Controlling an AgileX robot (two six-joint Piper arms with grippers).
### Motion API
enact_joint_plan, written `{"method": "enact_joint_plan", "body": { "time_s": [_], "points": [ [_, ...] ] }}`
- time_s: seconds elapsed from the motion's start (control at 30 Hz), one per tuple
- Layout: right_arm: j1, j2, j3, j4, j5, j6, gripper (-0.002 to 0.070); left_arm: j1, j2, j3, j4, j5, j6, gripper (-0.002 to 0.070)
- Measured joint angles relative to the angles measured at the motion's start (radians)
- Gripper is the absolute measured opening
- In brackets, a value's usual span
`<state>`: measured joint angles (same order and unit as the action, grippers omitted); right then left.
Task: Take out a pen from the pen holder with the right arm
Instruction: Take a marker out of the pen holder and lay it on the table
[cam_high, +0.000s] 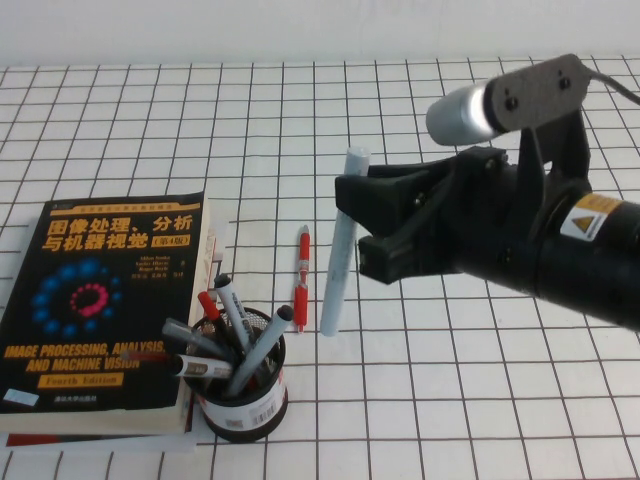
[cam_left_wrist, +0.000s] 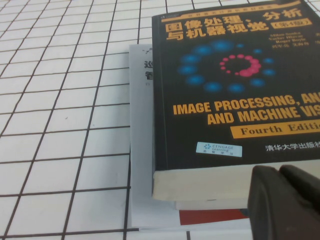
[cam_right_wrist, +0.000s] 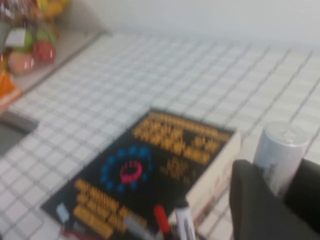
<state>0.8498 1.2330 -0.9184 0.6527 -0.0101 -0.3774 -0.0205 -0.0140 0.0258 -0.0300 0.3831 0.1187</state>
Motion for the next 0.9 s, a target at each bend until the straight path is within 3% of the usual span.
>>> {"method": "enact_joint_plan", "body": {
  "time_s": [0.33,0.9],
  "points": [
    [-0.204,0.225,-0.313,-0.206,0.651,0.309,0.0120,0.000,0.000,0.000,0.000,0.000,0.000,-0.0004],
    [-0.305,0.858,-0.862,-0.145,0.924,0.377,0.0120,0.000,0.000,0.000,0.000,0.000,0.000,-0.0004]
  ]
}}
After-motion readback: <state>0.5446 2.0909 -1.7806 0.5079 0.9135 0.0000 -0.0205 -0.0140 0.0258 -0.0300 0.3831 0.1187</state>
